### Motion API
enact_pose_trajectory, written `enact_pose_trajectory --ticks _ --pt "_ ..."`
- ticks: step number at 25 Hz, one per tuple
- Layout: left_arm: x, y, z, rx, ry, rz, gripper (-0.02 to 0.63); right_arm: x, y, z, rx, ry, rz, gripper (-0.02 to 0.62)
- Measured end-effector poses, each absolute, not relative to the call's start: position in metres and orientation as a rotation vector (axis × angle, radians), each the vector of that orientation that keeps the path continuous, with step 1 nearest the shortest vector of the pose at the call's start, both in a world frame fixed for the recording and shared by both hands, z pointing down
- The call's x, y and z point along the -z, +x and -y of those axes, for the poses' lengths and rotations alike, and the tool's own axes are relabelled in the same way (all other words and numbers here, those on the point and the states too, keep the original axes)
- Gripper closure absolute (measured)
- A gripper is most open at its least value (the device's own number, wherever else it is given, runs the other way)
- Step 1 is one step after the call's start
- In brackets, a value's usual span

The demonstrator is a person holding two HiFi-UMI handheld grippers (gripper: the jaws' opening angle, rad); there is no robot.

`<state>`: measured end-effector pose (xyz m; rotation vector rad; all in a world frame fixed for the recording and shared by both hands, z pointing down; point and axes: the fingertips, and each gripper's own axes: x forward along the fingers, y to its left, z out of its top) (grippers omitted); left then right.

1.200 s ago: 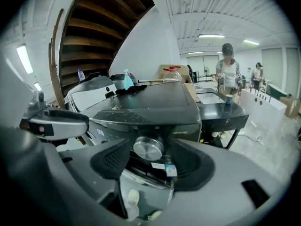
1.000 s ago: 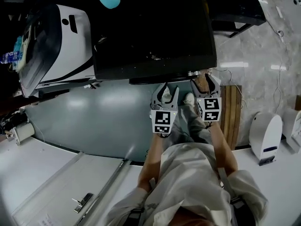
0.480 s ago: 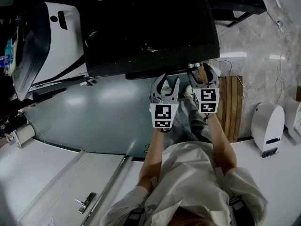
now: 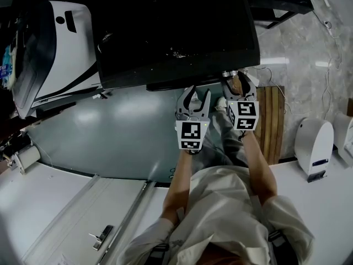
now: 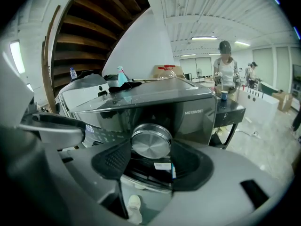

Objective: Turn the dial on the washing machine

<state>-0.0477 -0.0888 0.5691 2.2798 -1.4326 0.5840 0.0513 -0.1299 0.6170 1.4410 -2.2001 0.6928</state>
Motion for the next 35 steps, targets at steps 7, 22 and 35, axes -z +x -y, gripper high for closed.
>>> enact_pose_trajectory --ticks 7,22,35 --pt "-0.5722 -0.0482 0.0865 -0.578 2.277 1.424 0.443 -0.6177 0.0529 0.1295 -0.812 1.46 2.249 0.33" --pt "-0.5761 -0.0468 0.0821 -0.574 2.271 1.416 0.443 -0.6205 0.0573 0.1305 -1.203 1.49 2.361 0.328" --pt "-0.5788 -0.0476 0.0829 -0.575 2.265 1.411 0.443 -0.6229 0.0588 0.132 -1.526 1.478 2.404 0.327"
